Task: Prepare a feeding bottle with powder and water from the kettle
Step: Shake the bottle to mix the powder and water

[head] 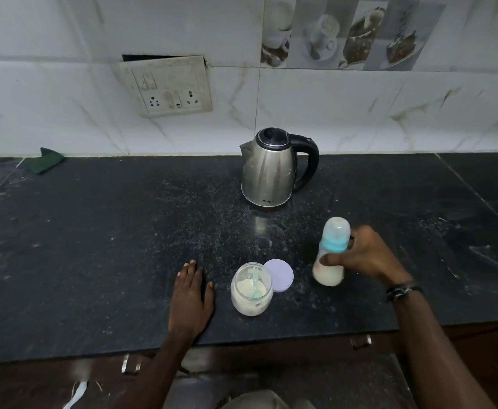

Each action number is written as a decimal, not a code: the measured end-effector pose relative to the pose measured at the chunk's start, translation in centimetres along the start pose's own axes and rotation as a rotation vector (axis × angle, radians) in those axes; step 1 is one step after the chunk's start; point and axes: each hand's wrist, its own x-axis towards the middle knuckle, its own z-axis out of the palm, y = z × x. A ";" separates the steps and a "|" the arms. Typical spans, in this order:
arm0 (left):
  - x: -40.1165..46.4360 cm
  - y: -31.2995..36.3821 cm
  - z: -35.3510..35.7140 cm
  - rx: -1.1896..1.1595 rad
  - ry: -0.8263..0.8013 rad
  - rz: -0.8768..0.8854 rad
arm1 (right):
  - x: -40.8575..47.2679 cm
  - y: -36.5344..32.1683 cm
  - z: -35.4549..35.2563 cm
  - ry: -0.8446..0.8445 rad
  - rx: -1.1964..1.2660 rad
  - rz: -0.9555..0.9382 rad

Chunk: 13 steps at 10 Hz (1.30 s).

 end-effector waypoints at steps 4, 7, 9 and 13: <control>0.0 0.0 0.3 -0.006 0.010 0.000 | -0.4 0.7 0.9 0.138 0.015 0.036; 0.1 -0.2 0.4 -0.007 0.016 0.006 | -0.9 1.2 0.7 0.053 0.083 0.006; 0.0 -0.2 0.4 -0.014 0.012 0.007 | -0.7 1.1 0.5 0.017 0.018 0.041; 0.1 -0.1 0.3 -0.007 0.004 0.004 | -0.2 1.0 -0.2 0.126 -0.105 0.037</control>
